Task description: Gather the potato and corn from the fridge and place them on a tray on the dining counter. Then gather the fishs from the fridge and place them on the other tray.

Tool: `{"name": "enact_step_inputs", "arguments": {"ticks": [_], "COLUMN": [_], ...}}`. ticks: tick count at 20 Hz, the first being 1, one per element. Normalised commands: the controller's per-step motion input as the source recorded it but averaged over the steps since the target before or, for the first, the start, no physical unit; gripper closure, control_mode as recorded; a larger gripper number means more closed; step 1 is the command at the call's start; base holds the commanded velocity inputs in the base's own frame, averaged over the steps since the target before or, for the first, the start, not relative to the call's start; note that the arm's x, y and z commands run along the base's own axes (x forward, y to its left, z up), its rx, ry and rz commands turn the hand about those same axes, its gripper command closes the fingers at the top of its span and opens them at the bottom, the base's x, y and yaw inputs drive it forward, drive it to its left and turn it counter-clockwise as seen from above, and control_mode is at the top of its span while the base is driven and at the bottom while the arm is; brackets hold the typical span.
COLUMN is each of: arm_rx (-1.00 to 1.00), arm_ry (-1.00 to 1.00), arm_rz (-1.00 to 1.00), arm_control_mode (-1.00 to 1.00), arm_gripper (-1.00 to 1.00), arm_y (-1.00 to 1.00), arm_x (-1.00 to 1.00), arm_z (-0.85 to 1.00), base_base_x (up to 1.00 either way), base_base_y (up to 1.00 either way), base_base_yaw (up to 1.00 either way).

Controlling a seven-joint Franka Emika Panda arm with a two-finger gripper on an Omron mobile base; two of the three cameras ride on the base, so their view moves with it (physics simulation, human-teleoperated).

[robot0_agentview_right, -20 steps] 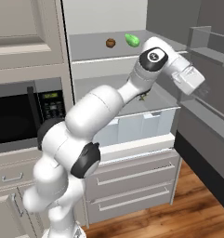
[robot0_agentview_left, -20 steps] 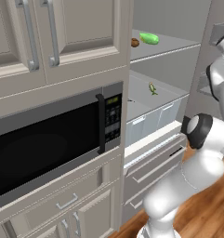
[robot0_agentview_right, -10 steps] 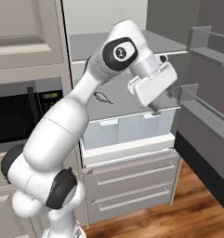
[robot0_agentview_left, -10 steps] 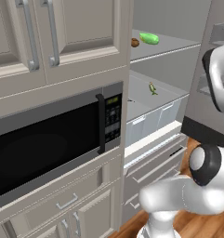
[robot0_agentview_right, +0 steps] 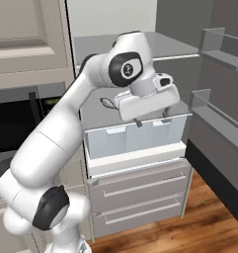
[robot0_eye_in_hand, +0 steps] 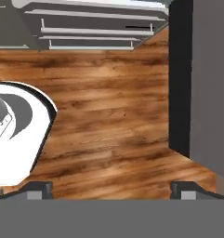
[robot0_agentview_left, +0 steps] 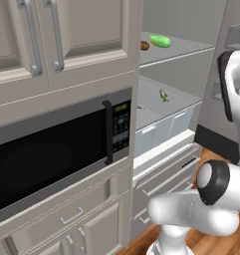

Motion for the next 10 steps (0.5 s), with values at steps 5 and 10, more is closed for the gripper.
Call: {"name": "enact_step_inputs", "arguments": {"ticks": [5,10], "arm_rx": [0.06,0.12], "arm_ry": [-0.25,-0.14], "arm_rz": [-0.39,-0.07], "arm_control_mode": [-1.0,-1.0], "arm_gripper": [-1.0,-1.0], "arm_y": [0.74,0.19], "arm_x": [0.02,0.42], "arm_z": [-0.48,-0.35], "base_base_x": [0.0,0.0], "base_base_y": [0.0,0.0], "base_base_yaw": [0.0,0.0]}}
